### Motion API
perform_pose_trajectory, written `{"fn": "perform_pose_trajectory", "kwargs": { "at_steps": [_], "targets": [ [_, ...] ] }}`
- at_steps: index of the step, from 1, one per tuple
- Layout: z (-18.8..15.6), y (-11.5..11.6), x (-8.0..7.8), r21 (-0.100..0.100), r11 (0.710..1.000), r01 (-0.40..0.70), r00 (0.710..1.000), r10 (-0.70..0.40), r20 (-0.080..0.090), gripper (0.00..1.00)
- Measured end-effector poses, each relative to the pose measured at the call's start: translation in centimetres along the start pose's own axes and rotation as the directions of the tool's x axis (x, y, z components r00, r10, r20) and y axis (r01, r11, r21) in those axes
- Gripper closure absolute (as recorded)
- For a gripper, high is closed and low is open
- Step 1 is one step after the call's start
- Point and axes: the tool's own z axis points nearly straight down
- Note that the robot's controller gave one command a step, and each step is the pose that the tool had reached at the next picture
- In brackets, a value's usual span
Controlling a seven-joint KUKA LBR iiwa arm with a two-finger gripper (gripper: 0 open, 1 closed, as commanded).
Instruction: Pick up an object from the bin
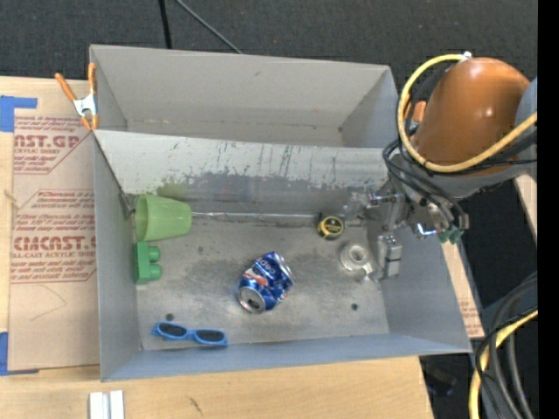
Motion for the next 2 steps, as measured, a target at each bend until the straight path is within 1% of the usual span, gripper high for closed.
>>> {"fn": "perform_pose_trajectory", "kwargs": {
  "at_steps": [1, 2],
  "targets": [
    [7.5, 9.9, -3.4, -0.007, 1.0, 0.027, 1.0, -0.027, -0.008, 0.0],
    [15.9, 10.1, 0.3, -0.009, 0.881, 0.474, 0.881, -0.474, -0.009, 0.0]
  ]
}}
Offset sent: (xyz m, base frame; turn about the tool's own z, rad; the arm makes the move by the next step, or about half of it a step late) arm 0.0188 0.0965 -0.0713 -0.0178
